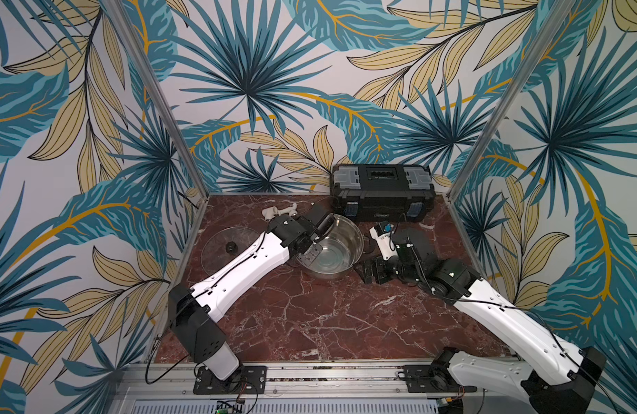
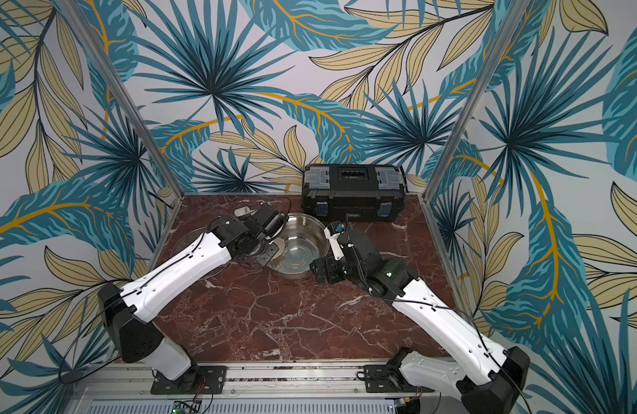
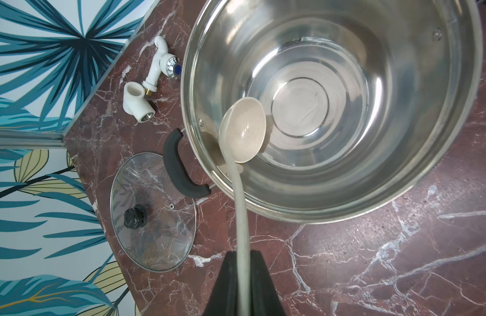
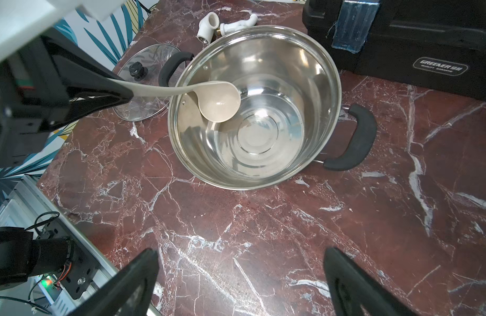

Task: Stir the soup with a spoon
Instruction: Stir the soup in the pan with a stick.

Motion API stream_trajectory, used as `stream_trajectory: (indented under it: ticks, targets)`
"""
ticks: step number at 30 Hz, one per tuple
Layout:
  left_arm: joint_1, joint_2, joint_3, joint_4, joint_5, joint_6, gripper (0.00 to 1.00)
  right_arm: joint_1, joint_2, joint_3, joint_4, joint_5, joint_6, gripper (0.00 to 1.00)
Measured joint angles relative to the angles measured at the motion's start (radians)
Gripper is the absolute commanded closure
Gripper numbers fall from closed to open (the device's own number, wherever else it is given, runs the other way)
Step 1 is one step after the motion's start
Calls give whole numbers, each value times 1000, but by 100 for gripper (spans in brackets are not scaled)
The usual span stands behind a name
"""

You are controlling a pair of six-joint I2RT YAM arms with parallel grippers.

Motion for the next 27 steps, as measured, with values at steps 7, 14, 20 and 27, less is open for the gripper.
stream_trajectory:
  ticks: [7, 14, 20, 27]
  targets:
    - [-32, 60, 86, 79, 0, -11, 100, 0, 0, 0, 0, 0, 0, 1]
    - [-95, 72, 130, 114, 94, -32, 100, 0, 0, 0, 0, 1, 0, 1]
    - [-97, 63, 129, 61, 176, -66, 100, 0, 0, 0, 0, 0, 0, 0]
    - [-96, 6, 103, -50, 161, -68, 100, 0, 0, 0, 6, -1, 0, 1]
